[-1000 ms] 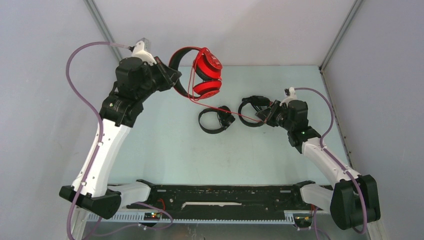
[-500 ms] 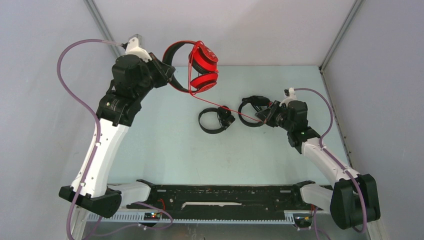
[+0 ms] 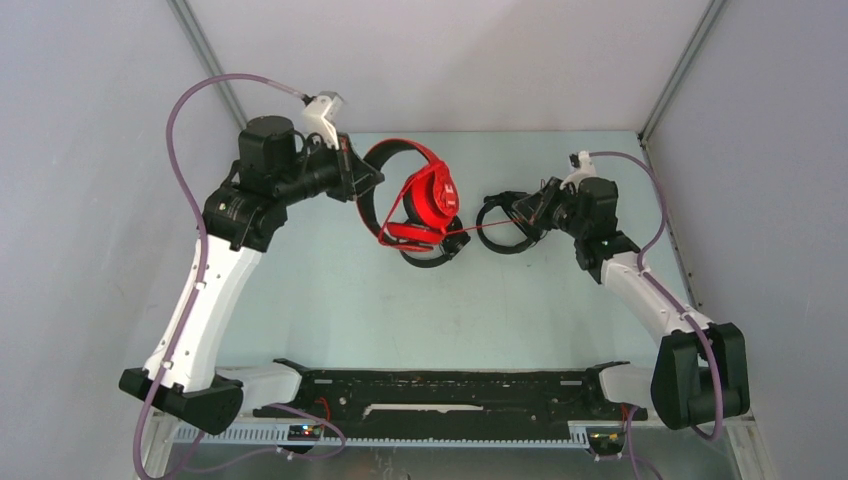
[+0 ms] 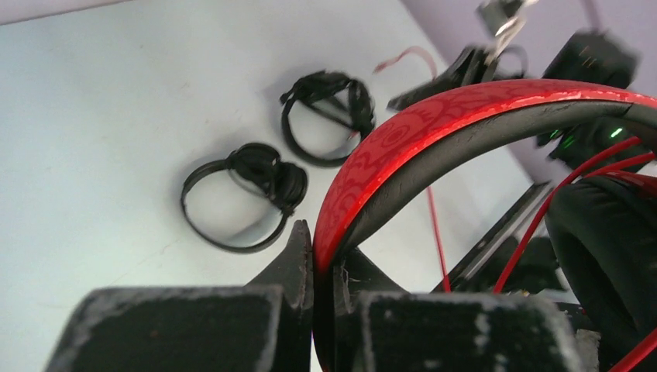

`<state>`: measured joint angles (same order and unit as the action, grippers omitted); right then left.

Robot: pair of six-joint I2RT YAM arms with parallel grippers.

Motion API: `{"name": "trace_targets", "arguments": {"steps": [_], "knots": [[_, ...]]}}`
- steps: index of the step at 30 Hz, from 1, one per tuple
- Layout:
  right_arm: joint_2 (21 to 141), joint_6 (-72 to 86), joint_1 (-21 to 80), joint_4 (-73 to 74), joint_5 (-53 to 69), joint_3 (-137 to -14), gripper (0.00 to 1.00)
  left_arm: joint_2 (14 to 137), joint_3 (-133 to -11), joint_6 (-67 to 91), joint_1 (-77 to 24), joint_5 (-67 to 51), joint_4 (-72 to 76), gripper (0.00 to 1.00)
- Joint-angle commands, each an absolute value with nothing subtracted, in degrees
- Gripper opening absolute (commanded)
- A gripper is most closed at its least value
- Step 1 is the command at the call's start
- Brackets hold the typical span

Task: Wrap the headphones
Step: Wrap the headphones cable around the headphones.

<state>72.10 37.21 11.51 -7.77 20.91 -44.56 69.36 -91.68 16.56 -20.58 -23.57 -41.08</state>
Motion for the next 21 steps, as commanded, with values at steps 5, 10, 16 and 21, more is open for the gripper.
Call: {"name": "trace_targets", "arguments": {"steps": [5,10,16,21], "knots": [[71.95,29.54,10.06,-5.84,17.13,-55.17,0.00,66.96,-90.00,-3.52,-28.96,-20.71,-47.99,0.00],[73.47,27.76,10.00,-4.04,18.60,-59.96,0.00,68.05,-88.27,-10.08,-34.68,-14.42,-49.12,0.00],[72.25,27.16,10.38,-3.13,19.36,-62.31,0.00,71.27,-88.35,-10.50,-36.25,-4.44,-51.11,0.00],[69.22,25.09,12.89,-3.16,19.93,-63.79,0.00,74.75,-88.91,-9.49,-36.31,2.67,-52.24,0.00]]}}
